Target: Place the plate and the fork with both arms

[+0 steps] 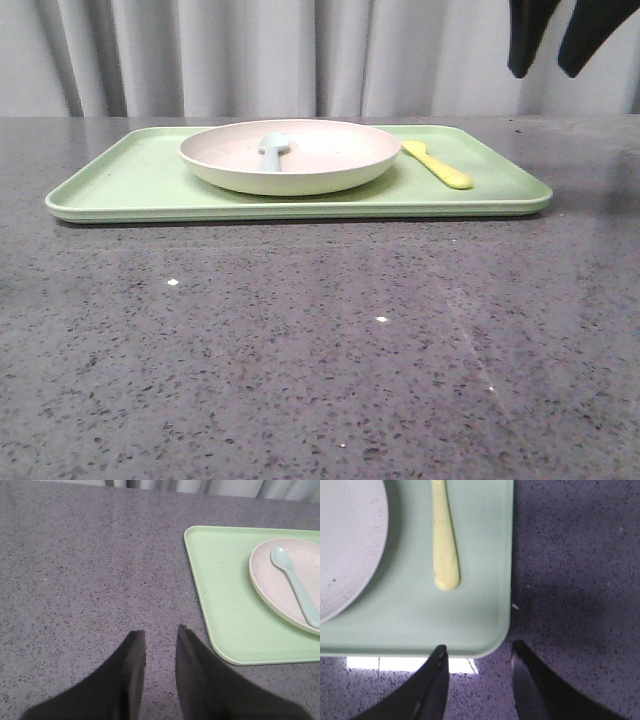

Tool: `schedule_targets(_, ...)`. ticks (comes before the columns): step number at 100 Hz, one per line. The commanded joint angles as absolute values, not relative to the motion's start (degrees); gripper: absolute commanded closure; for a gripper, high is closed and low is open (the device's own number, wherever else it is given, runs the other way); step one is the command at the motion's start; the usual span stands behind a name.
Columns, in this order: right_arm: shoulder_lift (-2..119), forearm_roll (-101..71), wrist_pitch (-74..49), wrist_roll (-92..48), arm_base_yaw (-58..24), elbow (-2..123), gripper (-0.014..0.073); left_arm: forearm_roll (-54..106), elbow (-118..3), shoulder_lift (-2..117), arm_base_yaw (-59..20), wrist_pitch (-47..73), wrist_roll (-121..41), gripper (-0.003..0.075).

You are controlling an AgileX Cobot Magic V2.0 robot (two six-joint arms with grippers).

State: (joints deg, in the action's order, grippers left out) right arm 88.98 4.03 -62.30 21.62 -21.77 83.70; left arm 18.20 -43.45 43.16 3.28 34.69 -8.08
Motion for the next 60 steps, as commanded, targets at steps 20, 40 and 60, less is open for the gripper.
schedule_targets(20,69.51,4.94,-48.99,21.29,-21.68,65.94,0.0274,19.45,-45.09,39.99,3.3,31.83,-7.58,0.0552)
schedule_targets(40,57.88,5.65,-42.87,21.29,-21.68,54.84,0.0274,19.24,-44.72,37.81,3.3,31.95,-9.44,0.0552)
schedule_targets(60,47.95,5.66,-37.23,21.29,-21.68,46.51,0.0412,19.24,-41.3,34.85,3.3,32.04,-9.44,0.064)
